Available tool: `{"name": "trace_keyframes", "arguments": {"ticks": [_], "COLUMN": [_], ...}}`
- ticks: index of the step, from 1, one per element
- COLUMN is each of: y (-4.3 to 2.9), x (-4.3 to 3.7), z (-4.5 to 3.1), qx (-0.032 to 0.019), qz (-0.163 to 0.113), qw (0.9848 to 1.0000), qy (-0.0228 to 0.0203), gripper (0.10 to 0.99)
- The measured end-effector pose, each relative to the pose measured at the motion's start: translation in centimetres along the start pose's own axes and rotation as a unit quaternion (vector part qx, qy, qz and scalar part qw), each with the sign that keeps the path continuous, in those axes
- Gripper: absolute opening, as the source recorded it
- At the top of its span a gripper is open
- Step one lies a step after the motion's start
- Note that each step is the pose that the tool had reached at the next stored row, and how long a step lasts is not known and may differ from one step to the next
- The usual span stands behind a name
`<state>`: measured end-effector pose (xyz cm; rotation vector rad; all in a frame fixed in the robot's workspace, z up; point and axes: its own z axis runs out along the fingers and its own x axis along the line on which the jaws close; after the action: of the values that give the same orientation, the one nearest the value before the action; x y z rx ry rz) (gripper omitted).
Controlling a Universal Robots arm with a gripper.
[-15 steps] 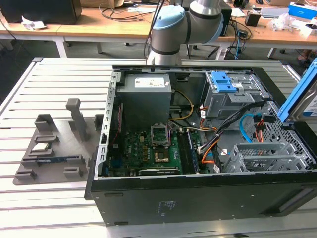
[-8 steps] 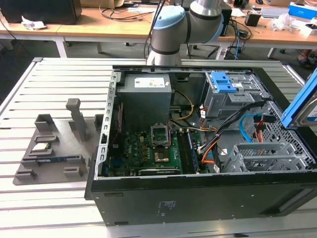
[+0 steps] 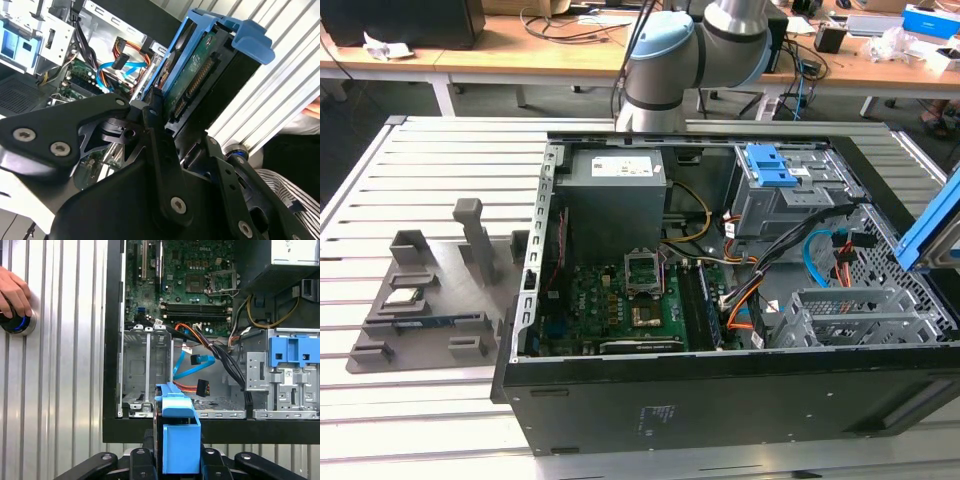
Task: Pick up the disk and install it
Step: 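Pick up the disk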
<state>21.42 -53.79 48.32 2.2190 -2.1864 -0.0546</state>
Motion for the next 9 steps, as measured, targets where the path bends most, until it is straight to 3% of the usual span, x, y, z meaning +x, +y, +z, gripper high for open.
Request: {"name": "trace_keyframes", "arguments": {"ticks": [7,8,9], "y": [0.01,0.56,1.81], "x": [1.09,1.76,1.78], "z": [0.02,0.06,0.14], "qx": [0.0,0.0,0.0], "qz": [0.0,0.0,0.0], "qw": [1.0,1.0,1.0], "qy": [0.0,0.0,0.0], "gripper": [0.365,0.365,0.365]}}
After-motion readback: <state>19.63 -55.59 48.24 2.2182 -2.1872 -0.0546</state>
